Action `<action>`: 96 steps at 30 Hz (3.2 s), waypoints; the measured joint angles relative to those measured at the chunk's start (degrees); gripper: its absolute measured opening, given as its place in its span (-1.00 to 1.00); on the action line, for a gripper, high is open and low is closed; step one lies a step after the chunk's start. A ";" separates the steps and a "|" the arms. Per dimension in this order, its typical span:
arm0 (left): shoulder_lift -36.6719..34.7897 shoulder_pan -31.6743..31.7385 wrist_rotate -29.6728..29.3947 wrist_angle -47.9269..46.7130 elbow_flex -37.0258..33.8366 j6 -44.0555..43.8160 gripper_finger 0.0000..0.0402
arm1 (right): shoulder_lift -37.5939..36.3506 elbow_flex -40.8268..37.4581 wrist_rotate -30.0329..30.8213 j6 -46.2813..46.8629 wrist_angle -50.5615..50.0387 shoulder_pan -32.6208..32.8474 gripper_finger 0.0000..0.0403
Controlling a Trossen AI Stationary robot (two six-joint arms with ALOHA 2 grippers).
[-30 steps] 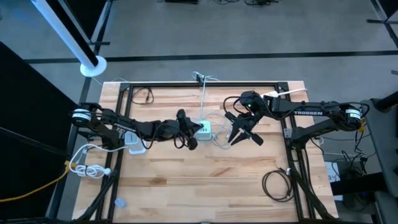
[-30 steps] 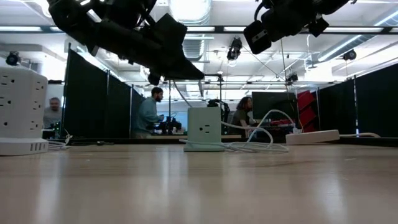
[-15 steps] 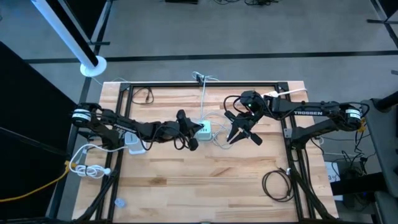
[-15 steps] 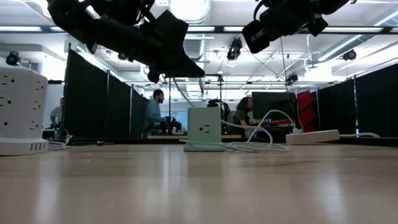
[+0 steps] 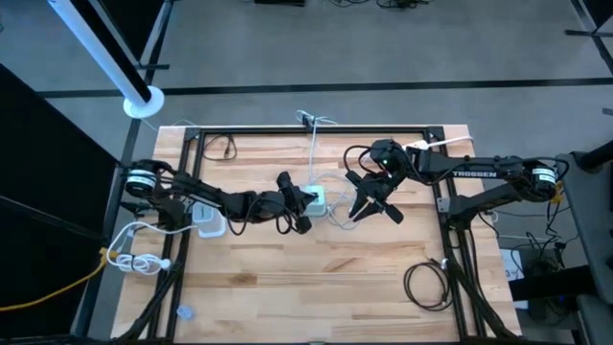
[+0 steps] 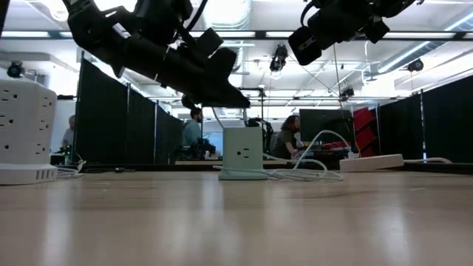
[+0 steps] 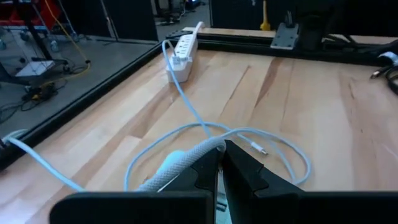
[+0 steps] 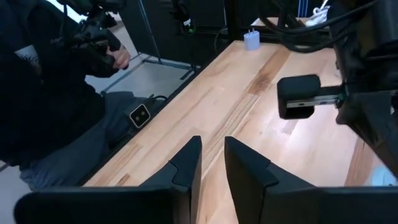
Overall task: Insert USB
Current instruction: Insert the right white charger cable into the center white outlet extension
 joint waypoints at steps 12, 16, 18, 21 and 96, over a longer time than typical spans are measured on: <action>-0.42 0.00 1.00 1.26 -0.04 -0.81 -0.99 | 0.00 0.00 0.13 -0.67 0.59 0.00 -0.70; -0.42 0.01 1.62 1.46 -0.04 -1.48 -0.99 | 0.00 0.00 1.02 -0.76 0.64 -0.02 -0.75; -0.41 0.05 1.61 1.08 -0.04 -1.55 -0.99 | 0.00 0.00 1.03 -0.83 0.68 -0.02 -0.76; -0.39 0.09 1.59 0.50 -0.04 -1.67 -0.99 | 0.00 0.00 1.03 -0.94 0.73 -0.02 -0.77; 10.55 -0.31 4.65 13.92 0.20 3.73 -1.00 | 0.02 0.02 1.16 0.05 1.40 -0.02 -0.73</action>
